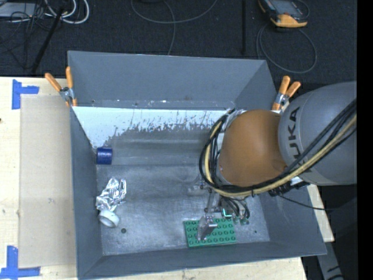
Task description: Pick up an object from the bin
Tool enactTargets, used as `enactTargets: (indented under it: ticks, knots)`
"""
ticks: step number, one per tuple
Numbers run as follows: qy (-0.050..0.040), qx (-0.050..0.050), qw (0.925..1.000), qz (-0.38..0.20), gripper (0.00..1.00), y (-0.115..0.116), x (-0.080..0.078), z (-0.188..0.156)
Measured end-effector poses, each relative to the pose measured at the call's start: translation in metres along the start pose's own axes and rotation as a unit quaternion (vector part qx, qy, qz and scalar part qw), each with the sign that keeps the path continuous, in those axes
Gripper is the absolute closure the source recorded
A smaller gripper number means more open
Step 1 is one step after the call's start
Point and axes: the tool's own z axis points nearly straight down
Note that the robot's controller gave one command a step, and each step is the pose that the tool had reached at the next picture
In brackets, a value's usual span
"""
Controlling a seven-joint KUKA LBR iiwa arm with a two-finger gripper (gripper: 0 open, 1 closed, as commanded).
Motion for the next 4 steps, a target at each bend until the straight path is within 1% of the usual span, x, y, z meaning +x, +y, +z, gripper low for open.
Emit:
enactTargets:
  ticks: [1,2,3,4]
  knots:
    - [-0.0026,0.001,0.994,-0.11,0.0,-0.086,0.017,0.025]
    - [-0.0034,0.0,0.994,-0.109,1.0,-0.084,0.016,0.025]
    - [-0.0085,0.0,0.9955,-0.094,1.0,-0.08,-0.012,-0.03]
    - [-0.0041,0.0,0.991,-0.133,1.0,-0.044,-0.024,0.069]
